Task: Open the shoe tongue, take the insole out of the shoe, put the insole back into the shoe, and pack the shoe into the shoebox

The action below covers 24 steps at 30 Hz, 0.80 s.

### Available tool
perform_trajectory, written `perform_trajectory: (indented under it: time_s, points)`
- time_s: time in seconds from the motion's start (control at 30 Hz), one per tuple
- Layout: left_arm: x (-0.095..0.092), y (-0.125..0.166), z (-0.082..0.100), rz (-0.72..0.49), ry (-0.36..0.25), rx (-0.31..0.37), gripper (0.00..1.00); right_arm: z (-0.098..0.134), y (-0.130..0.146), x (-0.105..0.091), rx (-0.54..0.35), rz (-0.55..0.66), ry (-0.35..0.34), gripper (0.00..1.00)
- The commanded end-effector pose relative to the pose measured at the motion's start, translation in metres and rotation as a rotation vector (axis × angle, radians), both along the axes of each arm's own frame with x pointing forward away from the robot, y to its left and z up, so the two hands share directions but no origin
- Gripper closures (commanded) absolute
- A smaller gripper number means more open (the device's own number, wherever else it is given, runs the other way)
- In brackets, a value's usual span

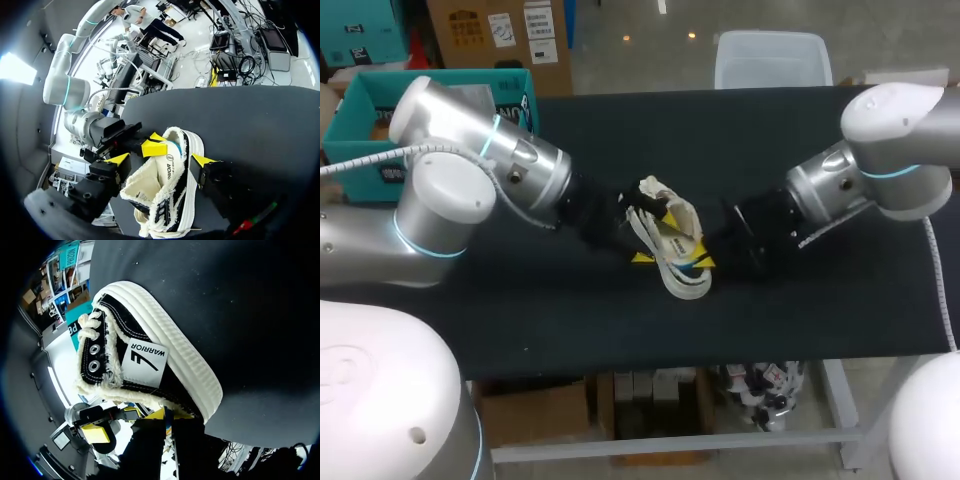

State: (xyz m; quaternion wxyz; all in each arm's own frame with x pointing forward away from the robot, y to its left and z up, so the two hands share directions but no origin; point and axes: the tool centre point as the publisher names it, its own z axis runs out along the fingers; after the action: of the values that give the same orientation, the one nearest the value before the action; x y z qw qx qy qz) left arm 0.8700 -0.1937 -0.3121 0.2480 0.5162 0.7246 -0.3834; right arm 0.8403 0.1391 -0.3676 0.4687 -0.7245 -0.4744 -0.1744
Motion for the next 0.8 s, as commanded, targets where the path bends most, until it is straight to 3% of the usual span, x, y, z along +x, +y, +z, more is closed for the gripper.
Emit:
perform_trajectory:
  time_s: [0.03, 0.13, 0.2, 0.63, 0.77, 0.8]
  points:
    - [-0.010, 0.029, 0.025, 0.103, 0.041, 0.062, 0.00, -0.003, 0.006, -0.002, -0.053, -0.011, 0.000, 1.00]
    - [-0.005, 0.052, 0.037, 0.244, 0.104, 0.182, 0.00, -0.006, 0.008, -0.002, -0.093, -0.020, -0.004, 1.00]
    - [-0.004, 0.071, 0.051, 0.300, 0.064, 0.291, 0.00, -0.005, 0.008, -0.003, -0.125, -0.027, -0.011, 1.00]
    - [-0.004, 0.071, 0.051, 0.300, 0.064, 0.291, 0.00, -0.004, 0.011, -0.001, -0.154, 0.007, -0.038, 1.00]
    - [-0.004, 0.071, 0.051, 0.300, 0.064, 0.291, 0.00, -0.009, 0.011, 0.003, -0.217, -0.019, -0.032, 1.00]
    - [-0.003, 0.069, 0.054, 0.353, 0.155, 0.268, 0.00, -0.011, 0.011, 0.004, -0.241, -0.028, -0.032, 1.00]
